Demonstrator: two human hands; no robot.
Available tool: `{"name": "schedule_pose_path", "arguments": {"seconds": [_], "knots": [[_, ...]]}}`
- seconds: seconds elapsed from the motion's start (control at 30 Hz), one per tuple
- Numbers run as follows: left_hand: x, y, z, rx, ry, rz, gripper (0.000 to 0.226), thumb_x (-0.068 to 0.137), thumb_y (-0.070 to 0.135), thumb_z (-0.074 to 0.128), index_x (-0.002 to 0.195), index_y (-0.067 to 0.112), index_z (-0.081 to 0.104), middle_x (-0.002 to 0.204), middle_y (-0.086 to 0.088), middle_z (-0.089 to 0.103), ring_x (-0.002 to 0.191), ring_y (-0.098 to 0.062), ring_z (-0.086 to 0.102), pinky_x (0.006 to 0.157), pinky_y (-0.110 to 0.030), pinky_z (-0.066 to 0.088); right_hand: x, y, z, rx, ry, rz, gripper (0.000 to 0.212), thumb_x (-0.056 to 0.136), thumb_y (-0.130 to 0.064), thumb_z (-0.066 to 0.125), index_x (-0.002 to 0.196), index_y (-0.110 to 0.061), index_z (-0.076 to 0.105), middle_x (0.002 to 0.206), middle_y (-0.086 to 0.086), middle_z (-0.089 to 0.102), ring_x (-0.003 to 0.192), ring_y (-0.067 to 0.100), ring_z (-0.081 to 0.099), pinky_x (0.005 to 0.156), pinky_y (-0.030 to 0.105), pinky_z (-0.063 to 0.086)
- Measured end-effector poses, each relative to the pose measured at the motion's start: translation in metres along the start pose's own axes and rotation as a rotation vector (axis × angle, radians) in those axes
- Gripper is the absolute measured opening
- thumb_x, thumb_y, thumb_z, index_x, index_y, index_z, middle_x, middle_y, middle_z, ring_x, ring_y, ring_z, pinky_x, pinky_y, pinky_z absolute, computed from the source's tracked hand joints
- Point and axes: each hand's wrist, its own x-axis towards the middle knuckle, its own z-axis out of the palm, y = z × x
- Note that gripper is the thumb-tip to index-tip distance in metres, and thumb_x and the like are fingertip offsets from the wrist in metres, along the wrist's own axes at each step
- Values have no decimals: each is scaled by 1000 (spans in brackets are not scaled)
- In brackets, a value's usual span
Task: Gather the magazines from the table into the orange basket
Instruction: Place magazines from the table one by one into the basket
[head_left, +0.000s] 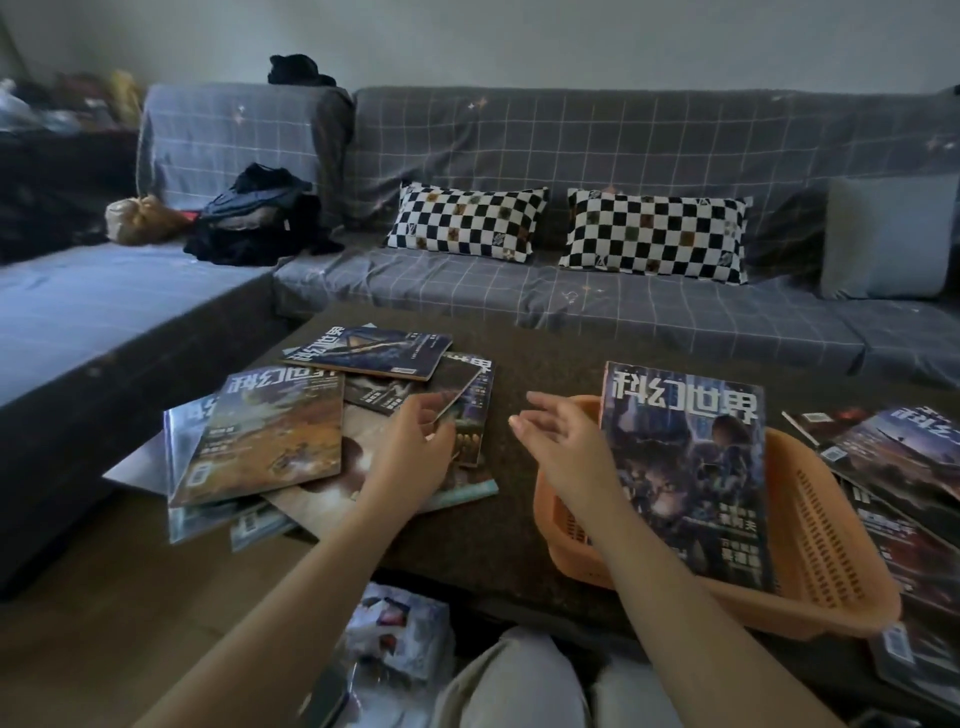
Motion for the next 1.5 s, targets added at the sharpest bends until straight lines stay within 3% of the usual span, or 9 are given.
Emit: {"name": "schedule_pose_path", "arguments": {"seconds": [0.3,0.5,0.63,0.77,1.0,1.1,1.17,1.24,1.5], "knots": [[17,-70,-59,270,164,-197,41,96,34,49,133,16,50,135,-10,51,122,-28,47,105,-45,36,22,32,96,8,-193,133,38,85,-30,65,122,-21,56,105,-7,63,90,2,59,82,22,50],[33,-121,-90,562,225,-337,43,96,40,45,128,12,53,142,-16,43,134,-33,32,115,-52,13,31,44,138,-76,-271,107,40,86,-26,64,124,-15,57,99,-7,61,78,-6,54,64,4,43],[41,-150,-108,645,215,-360,50,92,51,47,125,14,50,150,-22,29,140,-39,20,115,-57,12,38,45,159,-93,-368,114,46,85,-28,65,128,-16,54,115,-1,62,94,4,56,77,13,41],[51,-161,-120,665,236,-480,78,79,72,51,141,26,37,156,-25,14,144,-40,8,116,-52,6,42,44,181,-93,-429,110,46,86,-25,66,129,-15,54,119,-1,62,98,6,56,82,18,42],[58,-160,-140,604,290,-565,98,57,78,69,135,24,45,135,-22,42,128,-42,31,105,-50,28,47,36,208,-145,-399,77,33,85,-26,65,117,-18,64,91,-10,63,70,-2,53,52,5,39],[50,-158,-141,421,350,-529,81,64,56,80,128,16,51,128,-19,51,112,-33,49,86,-40,47,48,36,209,-194,-373,103,27,85,-30,62,109,-16,65,100,-2,67,84,13,58,66,20,44],[44,-157,-142,271,361,-498,51,73,39,81,110,10,61,111,-13,65,86,-21,60,59,-27,45,48,37,208,-189,-330,147,29,86,-27,61,112,-15,62,109,2,65,91,17,58,73,26,43],[37,-156,-144,89,353,-520,32,79,30,77,100,9,65,99,-10,71,73,-16,64,53,-24,45,47,37,204,-147,-268,214,33,86,-24,62,117,-13,58,115,4,61,93,17,55,75,26,41],[-7,-123,-148,-285,280,-510,41,86,18,70,118,1,50,89,-12,65,53,-10,65,39,-15,47,26,38,171,21,-208,431,33,85,-22,64,116,-11,57,111,6,60,93,18,53,73,29,40]]}}
